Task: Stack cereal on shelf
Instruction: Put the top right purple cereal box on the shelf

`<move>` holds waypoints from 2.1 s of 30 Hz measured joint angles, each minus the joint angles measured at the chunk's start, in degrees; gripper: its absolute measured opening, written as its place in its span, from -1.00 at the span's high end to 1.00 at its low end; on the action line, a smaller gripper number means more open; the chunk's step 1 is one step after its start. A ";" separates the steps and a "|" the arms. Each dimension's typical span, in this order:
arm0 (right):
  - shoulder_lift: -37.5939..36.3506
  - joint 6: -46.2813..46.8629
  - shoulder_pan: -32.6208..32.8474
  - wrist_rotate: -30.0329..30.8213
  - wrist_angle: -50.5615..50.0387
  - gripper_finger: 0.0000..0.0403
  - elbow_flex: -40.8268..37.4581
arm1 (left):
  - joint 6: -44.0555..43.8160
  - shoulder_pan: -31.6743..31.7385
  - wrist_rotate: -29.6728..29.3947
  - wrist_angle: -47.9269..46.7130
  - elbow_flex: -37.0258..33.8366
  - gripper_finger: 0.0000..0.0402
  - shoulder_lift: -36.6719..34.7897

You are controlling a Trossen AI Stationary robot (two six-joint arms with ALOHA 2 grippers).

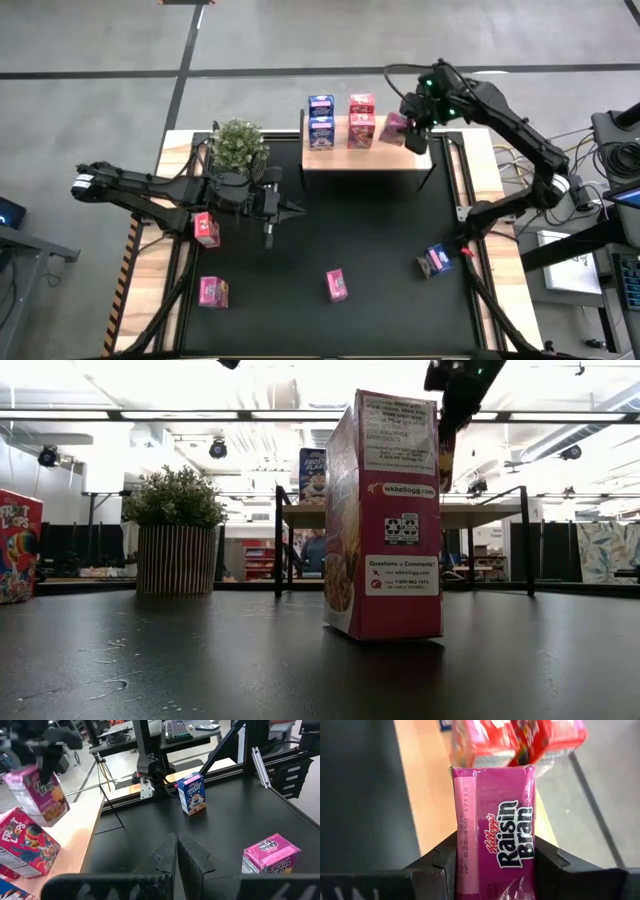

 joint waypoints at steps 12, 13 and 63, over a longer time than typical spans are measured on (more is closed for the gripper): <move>7.24 -0.80 -3.71 -0.64 -0.02 -0.02 0.07 | 0.02 0.00 0.00 -0.33 0.00 1.00 0.00; 7.54 -0.89 -3.72 -0.61 -0.01 -0.06 0.07 | 0.02 0.00 0.00 -0.33 0.00 1.00 0.00; -5.18 15.35 16.22 35.47 23.46 0.96 -25.44 | 3.06 0.00 0.00 -0.74 0.00 1.00 -0.02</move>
